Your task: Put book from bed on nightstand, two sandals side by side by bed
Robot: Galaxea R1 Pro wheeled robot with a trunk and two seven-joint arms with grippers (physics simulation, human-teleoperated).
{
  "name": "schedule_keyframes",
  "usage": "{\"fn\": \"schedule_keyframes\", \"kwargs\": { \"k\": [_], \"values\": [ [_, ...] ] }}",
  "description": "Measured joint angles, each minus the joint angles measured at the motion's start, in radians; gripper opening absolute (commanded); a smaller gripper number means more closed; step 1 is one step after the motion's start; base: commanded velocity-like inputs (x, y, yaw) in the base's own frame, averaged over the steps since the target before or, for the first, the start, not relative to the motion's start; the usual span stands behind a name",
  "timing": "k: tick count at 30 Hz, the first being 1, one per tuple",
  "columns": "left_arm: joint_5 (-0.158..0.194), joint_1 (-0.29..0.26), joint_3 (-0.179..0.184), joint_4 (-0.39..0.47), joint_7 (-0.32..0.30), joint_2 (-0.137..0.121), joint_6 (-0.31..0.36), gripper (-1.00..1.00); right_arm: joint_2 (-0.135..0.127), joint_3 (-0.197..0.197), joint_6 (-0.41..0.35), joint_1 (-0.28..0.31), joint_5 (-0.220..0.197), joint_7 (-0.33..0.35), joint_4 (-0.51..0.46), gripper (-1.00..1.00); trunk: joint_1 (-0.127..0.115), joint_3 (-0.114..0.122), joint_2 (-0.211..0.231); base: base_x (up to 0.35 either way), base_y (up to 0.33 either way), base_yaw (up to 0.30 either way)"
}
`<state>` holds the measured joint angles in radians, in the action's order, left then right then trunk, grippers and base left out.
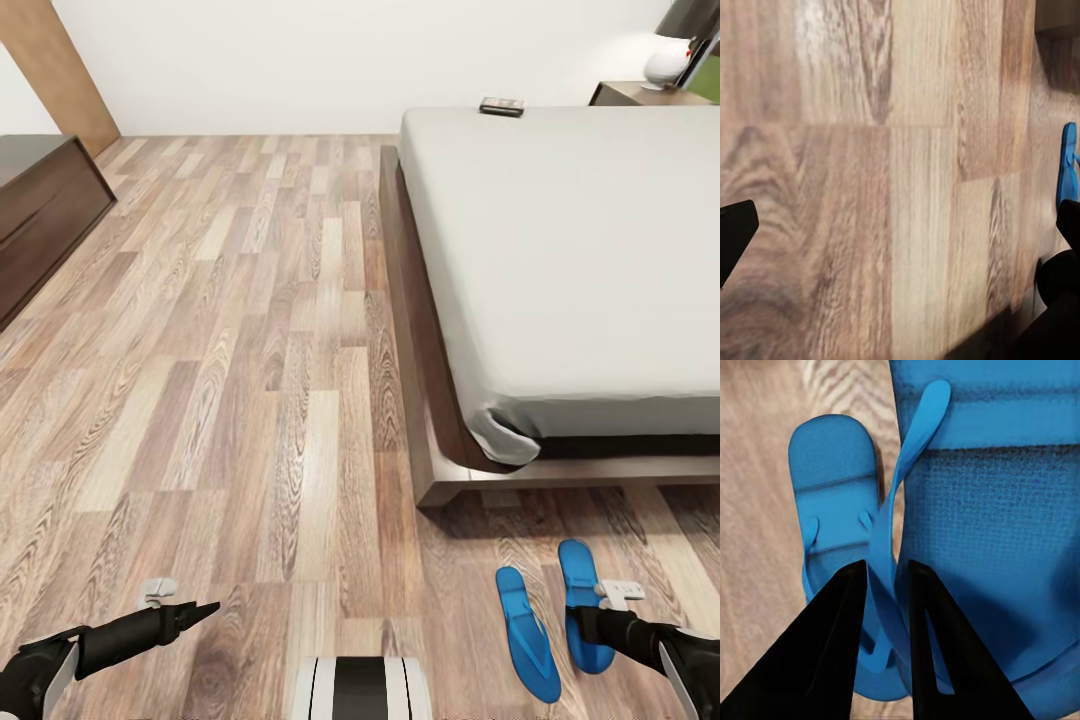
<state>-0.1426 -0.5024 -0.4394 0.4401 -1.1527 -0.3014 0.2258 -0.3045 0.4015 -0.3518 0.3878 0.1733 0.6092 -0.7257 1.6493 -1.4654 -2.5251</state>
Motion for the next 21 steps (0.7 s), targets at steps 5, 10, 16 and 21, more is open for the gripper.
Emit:
{"fn": "schedule_keyframes", "kwargs": {
  "k": [5, 10, 16, 21],
  "values": [
    [0.0, 0.0, 0.0, 0.001, 0.0, 0.003, 0.0, 1.0, 0.0, 0.0, 0.0, 0.0, 0.003, -0.001, 0.0, -1.0, 0.002, -0.019, -0.001, 0.0, 0.0, 0.0],
    [0.0, 0.0, 0.0, 0.0, 0.0, 0.003, 0.0, 1.0, 0.0, 0.0, -0.001, 0.0, 0.004, -0.002, 0.0, -1.0, 0.004, -0.039, -0.002, 0.0, 0.0, 0.0],
    [0.0, 0.0, 0.0, 0.001, 0.0, 0.003, 0.0, 1.0, 0.0, 0.0, -0.001, 0.0, 0.005, -0.002, 0.0, -1.0, 0.007, -0.062, -0.004, 0.0, 0.0, 0.0],
    [0.0, 0.0, 0.0, 0.001, -0.001, 0.003, 0.0, 1.0, 0.0, 0.0, -0.001, 0.001, 0.005, -0.002, 0.0, -1.0, 0.008, -0.074, -0.004, 0.0, 0.0, 0.0]
  ]
}}
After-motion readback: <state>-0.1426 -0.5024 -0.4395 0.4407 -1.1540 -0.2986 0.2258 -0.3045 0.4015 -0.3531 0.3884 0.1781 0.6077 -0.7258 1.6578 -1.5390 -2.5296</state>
